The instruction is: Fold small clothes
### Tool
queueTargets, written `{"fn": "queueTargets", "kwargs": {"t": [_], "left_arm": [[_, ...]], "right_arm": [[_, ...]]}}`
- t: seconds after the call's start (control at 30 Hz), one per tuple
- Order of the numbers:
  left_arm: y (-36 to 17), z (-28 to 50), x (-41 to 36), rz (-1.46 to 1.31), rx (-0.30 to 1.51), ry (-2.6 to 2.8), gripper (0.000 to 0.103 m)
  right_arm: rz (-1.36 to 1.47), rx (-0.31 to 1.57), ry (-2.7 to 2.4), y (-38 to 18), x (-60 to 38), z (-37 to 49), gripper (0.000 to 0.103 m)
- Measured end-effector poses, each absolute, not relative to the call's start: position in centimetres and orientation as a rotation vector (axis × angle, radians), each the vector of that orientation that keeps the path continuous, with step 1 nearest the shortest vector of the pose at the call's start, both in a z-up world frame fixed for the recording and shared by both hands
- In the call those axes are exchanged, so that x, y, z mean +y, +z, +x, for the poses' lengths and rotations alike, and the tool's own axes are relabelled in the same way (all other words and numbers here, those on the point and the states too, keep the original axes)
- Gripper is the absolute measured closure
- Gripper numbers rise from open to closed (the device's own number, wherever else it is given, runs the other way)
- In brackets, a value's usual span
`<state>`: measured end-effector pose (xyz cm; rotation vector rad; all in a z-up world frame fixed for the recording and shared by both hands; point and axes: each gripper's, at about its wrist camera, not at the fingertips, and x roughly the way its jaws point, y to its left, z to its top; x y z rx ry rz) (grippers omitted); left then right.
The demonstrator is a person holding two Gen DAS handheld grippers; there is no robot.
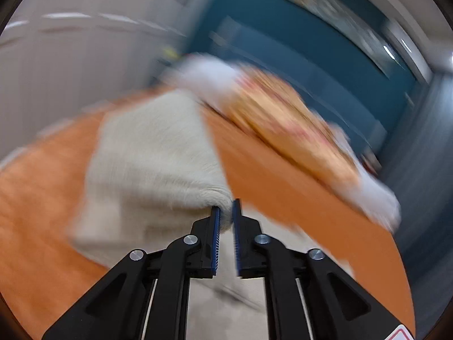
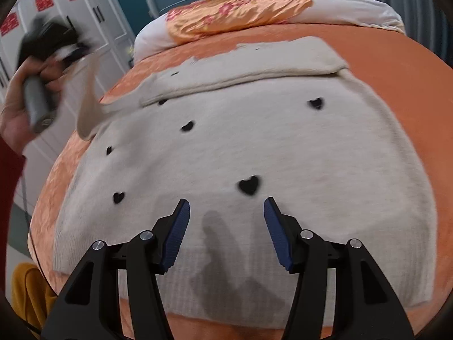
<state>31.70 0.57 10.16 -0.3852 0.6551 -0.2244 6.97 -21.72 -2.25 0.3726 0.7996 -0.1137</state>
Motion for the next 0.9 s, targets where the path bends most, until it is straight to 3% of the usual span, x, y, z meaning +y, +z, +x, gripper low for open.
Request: {"fn": "queueTargets", "kwargs": {"t": [0.07,0.1,0.2,0.4,0.63,0.9], "left_arm": [[6.3,31.1,-7.0,-0.292,0.790,-0.301,0.074],[4.2,30.5,-9.7,-0.240,0.860,-0.308,0.061],[0.5,28.4,-11.9,-0.221,0.947,-0.313,0.061],[1.0,27.0,-3.3,-0.309,0.881,-0.190,0.047],[0.3,31.3,7.6,-0.481,0.913,-0.016,0.047],[-1.9,33.7,10.0,-0.608,0.924,0.016,0.047]], "right_arm": [[0.377,0.799,-0.143,-2.2,-22.8,6.5,0.050],[0.381,0.797,-0.167,-2.2,-23.8,6.1,0.050],[0.394,0.788,-0.217,-1.9,-26.3,5.2,0.050],[0.411,0.744,-0.238,-1.0,-29.6,7.0,0.050],[0.390,0.675,-0.170,1.0,-30.7,16.4,0.050],[0.448,0.702,-0.134,-0.2,-31.4,27.4,0.050]]}}
